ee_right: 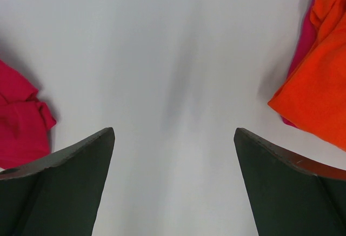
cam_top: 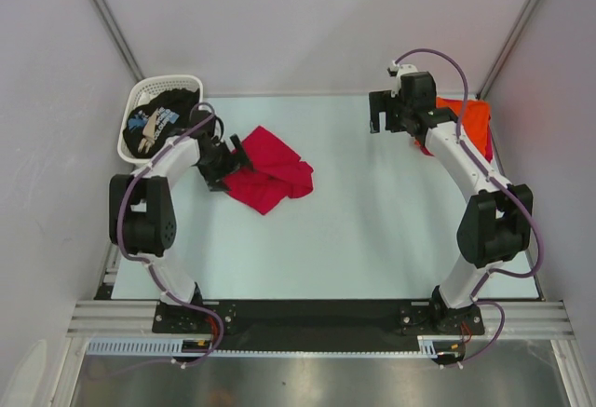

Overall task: Fold and stack the t-shirts
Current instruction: Move the tshirt to the center of the board

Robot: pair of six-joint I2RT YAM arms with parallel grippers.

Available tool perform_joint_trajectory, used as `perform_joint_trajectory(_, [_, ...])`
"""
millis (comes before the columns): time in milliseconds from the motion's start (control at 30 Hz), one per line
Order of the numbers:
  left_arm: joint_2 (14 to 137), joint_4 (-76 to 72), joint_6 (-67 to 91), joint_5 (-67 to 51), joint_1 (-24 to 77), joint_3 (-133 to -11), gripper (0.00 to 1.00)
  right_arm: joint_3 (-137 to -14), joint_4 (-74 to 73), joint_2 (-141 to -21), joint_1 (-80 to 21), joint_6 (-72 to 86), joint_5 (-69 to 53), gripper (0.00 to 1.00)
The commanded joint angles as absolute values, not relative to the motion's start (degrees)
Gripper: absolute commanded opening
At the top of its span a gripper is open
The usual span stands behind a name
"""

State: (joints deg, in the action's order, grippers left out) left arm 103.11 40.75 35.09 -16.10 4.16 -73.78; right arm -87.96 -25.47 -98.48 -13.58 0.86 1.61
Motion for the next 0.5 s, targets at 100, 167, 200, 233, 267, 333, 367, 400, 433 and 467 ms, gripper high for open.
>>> perform_joint_trajectory(100, [95.1,38.2,25.0,-11.1,12.7,-88.1,1.00,-89.6,-25.6,-99.1,-16.5,2.5,-5.4,1.00])
perform_joint_trajectory(167, [95.4,37.4,22.3,-13.6,15.6,-92.0,1.00,-89.5,-26.3,-99.8,-18.1,3.4,-6.6,1.00])
perform_joint_trajectory(200, [95.3,36.4,21.3,-14.9,16.2,-92.1,1.00,-89.5,-26.5,-99.9,-18.5,3.9,-7.5,1.00])
perform_joint_trajectory(233, [95.3,35.0,21.2,-16.8,16.4,-91.9,1.00,-90.2,-26.8,-101.1,-18.7,4.3,-8.3,1.00])
perform_joint_trajectory(267, [95.2,34.1,22.1,-16.8,16.4,-91.2,1.00,-91.0,-28.4,-102.0,-19.2,4.8,-9.5,1.00])
perform_joint_trajectory(333, [95.9,34.4,22.2,-14.7,16.1,-90.4,1.00,-95.7,-31.1,-106.6,-20.2,6.0,-12.0,1.00])
perform_joint_trajectory(367, [96.7,34.9,20.8,-13.7,16.1,-90.4,1.00,-97.7,-34.3,-108.2,-20.6,6.2,-14.4,1.00])
perform_joint_trajectory(400, [97.1,36.1,20.0,-12.1,16.0,-90.8,1.00,-99.8,-36.2,-110.1,-22.0,6.2,-15.1,1.00])
perform_joint_trajectory(433, [97.3,38.0,19.3,-9.0,16.1,-91.7,0.97,-101.9,-37.3,-111.3,-22.8,6.1,-15.4,1.00])
perform_joint_trajectory(467, [97.3,38.8,17.4,-7.1,15.9,-92.1,0.85,-104.7,-38.2,-112.9,-23.5,6.2,-15.4,1.00])
